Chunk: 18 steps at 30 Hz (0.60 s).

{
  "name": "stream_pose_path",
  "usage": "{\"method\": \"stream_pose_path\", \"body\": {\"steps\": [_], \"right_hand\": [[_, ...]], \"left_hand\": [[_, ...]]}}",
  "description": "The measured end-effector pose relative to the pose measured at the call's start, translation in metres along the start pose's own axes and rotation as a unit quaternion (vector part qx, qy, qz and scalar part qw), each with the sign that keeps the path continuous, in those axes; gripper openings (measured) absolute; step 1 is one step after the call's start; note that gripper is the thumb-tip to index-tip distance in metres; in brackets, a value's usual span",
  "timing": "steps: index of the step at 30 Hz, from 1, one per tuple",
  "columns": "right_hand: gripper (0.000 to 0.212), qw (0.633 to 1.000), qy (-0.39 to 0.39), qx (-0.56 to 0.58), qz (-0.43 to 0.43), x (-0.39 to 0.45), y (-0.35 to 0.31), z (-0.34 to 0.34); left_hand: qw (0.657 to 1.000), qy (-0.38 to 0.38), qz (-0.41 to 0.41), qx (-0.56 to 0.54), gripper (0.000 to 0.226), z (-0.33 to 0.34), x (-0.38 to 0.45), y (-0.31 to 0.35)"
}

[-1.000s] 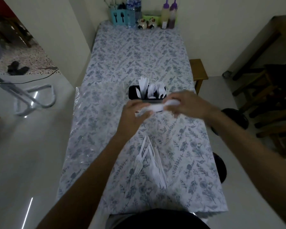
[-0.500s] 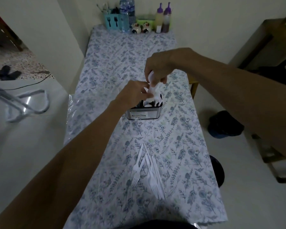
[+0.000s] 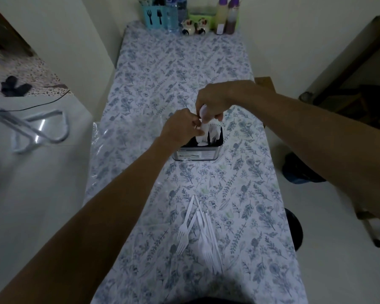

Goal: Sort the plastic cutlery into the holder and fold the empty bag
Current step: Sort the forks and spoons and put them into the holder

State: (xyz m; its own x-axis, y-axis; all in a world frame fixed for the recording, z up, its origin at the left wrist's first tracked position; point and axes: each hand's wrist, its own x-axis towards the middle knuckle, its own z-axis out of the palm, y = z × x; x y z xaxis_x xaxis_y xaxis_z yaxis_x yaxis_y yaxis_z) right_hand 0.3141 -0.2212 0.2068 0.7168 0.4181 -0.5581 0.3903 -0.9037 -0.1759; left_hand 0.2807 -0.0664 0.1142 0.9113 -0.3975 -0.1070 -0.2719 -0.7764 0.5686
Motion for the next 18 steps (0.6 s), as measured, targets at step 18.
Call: {"method": "stream_pose_path", "body": {"steps": [18], "right_hand": [[0.064,0.995,0.064,-0.069,0.033,0.01,0.001,0.062]], "left_hand": [[0.998,0.013,-0.023,0.053,0.057,0.004,-0.004,-0.002]]}}
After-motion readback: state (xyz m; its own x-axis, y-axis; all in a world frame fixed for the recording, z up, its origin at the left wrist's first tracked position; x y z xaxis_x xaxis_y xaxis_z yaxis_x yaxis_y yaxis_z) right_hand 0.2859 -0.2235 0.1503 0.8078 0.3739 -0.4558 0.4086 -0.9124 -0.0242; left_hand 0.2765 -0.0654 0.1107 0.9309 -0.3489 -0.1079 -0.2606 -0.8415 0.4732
